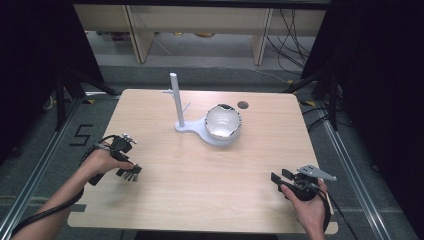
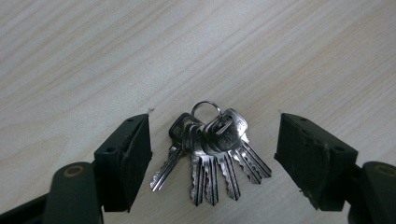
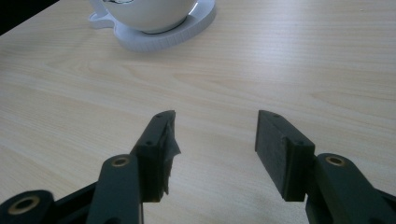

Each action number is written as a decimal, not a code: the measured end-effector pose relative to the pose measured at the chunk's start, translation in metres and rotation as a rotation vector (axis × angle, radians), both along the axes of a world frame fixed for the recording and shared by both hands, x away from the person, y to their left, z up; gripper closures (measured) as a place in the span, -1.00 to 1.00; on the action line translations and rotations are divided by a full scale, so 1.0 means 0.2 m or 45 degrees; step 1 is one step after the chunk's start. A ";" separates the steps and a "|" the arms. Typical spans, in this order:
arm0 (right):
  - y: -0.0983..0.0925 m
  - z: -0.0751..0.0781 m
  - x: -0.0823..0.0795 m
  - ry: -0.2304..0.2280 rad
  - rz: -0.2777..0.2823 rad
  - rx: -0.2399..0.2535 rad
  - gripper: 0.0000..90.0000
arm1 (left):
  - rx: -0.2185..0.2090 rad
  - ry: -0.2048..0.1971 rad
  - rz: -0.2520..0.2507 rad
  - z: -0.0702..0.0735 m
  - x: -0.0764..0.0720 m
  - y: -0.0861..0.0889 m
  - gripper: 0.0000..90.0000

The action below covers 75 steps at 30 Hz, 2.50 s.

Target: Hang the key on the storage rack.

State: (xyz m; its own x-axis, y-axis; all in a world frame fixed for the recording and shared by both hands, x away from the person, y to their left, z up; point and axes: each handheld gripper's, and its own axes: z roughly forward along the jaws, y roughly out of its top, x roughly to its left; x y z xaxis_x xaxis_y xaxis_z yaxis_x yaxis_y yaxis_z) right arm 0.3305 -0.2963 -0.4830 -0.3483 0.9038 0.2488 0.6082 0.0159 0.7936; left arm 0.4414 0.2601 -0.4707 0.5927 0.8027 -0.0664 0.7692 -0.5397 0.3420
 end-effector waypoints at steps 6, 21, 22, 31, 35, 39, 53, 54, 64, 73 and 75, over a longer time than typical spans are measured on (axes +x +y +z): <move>0.00 -0.01 0.01 -0.032 0.010 0.008 0.08 | 0.033 0.016 -0.018 -0.01 0.01 0.00 -0.45; 0.00 -0.01 0.01 -0.033 0.018 0.014 0.08 | 0.037 0.074 0.013 -0.06 0.04 -0.02 -0.47; -0.01 -0.01 0.02 -0.048 0.033 -0.019 0.08 | 0.024 0.080 0.025 -0.07 0.04 -0.02 -0.47; -0.01 0.00 0.01 -0.035 0.031 -0.041 0.08 | 0.051 0.086 -0.006 -0.09 0.05 -0.01 -0.48; -0.01 -0.01 0.01 -0.048 0.020 -0.015 0.08 | 0.056 0.080 0.006 -0.09 0.04 -0.03 -0.44; -0.01 -0.01 0.02 -0.054 0.030 -0.036 0.08 | 0.113 0.071 -0.033 -0.09 0.02 -0.02 -0.35; 0.02 0.00 0.01 -0.019 0.024 0.001 0.08 | 0.119 0.057 -0.092 -0.06 -0.07 -0.04 0.77; 0.02 0.00 0.01 -0.019 0.024 0.011 0.08 | 0.112 0.041 -0.085 -0.06 -0.08 -0.04 0.78; 0.01 0.01 0.01 -0.041 0.024 -0.006 0.09 | 0.160 -0.002 -0.123 -0.06 -0.11 -0.06 0.80; 0.01 0.01 0.01 -0.031 0.020 0.012 0.08 | 0.124 0.018 -0.100 -0.02 -0.11 -0.06 0.80; 0.01 0.01 0.01 -0.031 0.022 -0.003 0.08 | 0.091 0.037 -0.076 0.01 -0.11 -0.05 0.82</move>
